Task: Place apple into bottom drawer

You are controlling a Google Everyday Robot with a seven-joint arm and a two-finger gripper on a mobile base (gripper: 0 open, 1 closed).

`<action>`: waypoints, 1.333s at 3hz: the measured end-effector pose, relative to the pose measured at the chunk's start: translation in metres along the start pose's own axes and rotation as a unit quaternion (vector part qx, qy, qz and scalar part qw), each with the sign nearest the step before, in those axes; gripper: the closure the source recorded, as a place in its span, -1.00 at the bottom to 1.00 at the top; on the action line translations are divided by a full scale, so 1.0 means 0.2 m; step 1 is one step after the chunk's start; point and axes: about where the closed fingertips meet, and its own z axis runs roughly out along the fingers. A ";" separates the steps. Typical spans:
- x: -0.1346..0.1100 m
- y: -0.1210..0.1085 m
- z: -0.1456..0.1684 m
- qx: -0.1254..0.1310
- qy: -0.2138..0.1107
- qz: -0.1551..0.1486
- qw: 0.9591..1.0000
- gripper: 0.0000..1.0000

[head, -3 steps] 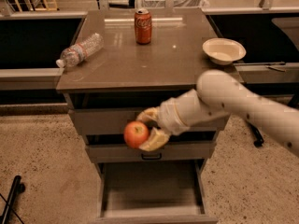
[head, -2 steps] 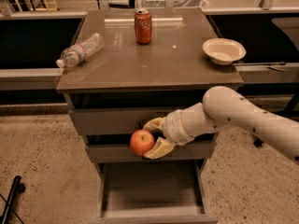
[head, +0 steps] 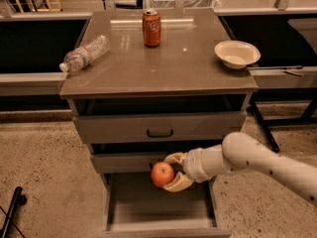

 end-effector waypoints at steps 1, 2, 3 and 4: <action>0.35 0.01 0.20 0.038 -0.014 0.023 0.999 1.00; 0.42 0.04 0.29 0.034 -0.021 0.039 0.998 1.00; 0.45 0.03 0.32 0.029 -0.014 0.048 0.998 1.00; 0.77 -0.03 0.44 0.051 0.008 0.118 0.992 1.00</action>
Offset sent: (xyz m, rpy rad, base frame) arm 0.0063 -0.0144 -0.0714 0.0347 -0.0158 -0.0760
